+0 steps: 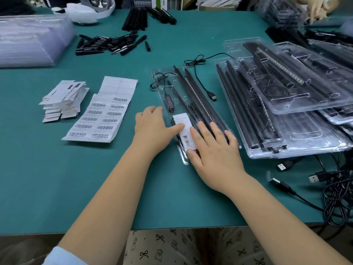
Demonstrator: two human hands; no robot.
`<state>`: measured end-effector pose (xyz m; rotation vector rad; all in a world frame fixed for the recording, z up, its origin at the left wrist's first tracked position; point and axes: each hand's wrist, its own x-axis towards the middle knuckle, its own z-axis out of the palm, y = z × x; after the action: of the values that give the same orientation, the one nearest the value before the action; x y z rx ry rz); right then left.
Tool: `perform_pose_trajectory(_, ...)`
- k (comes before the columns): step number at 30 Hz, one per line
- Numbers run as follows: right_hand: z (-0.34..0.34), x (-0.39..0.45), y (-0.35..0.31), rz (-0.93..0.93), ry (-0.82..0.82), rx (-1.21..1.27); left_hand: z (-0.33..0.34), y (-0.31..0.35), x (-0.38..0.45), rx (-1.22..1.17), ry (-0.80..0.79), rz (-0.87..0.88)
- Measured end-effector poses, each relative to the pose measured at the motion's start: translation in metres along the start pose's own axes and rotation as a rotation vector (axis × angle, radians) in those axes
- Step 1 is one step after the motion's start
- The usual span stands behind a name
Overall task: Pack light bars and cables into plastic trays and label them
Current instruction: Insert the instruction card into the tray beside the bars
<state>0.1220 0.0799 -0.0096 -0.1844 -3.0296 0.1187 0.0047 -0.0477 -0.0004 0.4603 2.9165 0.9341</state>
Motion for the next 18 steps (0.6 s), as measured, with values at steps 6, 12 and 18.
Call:
perform_pose_trajectory(6, -0.004, -0.002, 0.004, 0.001, 0.132, 0.460, 0.000, 0.003, -0.005, 0.042, -0.118, 0.206)
perform_pose_trajectory(12, -0.005, -0.004, 0.013, 0.043, 0.184, 0.689, 0.000, 0.004, -0.001, 0.065, -0.188, 0.163)
perform_pose_trajectory(18, -0.010, 0.004, 0.011, 0.085, 0.168, 0.614, -0.007, 0.001, -0.003, 0.064, -0.301, 0.166)
